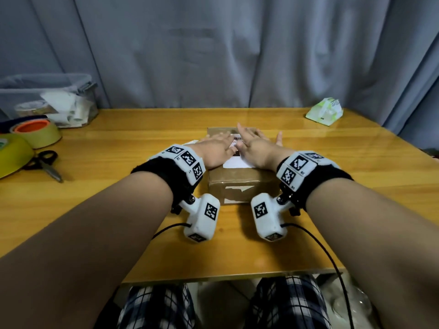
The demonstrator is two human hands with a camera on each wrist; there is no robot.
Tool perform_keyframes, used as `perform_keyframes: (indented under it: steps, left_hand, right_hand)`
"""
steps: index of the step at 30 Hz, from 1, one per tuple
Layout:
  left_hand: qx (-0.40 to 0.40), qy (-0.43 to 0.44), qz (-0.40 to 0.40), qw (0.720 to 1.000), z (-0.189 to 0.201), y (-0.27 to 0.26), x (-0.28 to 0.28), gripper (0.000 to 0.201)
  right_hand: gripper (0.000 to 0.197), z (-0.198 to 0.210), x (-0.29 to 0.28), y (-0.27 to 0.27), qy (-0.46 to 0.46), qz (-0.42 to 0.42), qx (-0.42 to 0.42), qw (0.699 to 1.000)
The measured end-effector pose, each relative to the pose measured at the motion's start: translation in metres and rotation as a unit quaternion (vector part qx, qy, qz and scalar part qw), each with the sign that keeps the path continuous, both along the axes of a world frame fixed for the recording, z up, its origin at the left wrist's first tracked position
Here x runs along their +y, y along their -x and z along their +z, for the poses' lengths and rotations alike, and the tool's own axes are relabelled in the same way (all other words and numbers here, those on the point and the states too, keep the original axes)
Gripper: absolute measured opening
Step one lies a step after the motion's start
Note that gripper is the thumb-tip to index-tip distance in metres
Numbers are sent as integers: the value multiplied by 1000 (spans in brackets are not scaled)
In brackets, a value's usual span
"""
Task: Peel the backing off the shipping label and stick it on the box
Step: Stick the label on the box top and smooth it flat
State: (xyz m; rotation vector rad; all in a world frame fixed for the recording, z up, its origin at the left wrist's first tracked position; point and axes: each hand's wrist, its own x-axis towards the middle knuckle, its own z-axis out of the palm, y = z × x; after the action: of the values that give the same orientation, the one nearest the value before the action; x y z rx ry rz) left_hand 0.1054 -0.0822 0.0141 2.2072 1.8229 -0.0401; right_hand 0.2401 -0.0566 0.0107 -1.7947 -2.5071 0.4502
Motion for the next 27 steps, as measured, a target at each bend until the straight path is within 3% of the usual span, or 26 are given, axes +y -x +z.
perform_keyframes:
  steps: [4, 9, 19, 22, 27]
  left_hand:
    - [19, 45, -10, 999, 9, 5, -5, 67]
    - [25, 116, -32, 992, 24, 18, -6, 83]
    - [-63, 62, 27, 996, 5, 16, -30, 81]
    - [-32, 81, 19, 996, 11, 21, -34, 84]
    - [-14, 113, 22, 993, 19, 24, -42, 91]
  right_hand:
    - [55, 1, -4, -9, 45, -26, -40, 998]
    - [67, 5, -13, -26, 113, -25, 22, 993]
    - [79, 1, -38, -52, 164, -17, 98, 981]
    - [84, 2, -45, -55, 179, -16, 124, 976]
    - [75, 2, -55, -56, 173, -13, 173, 969]
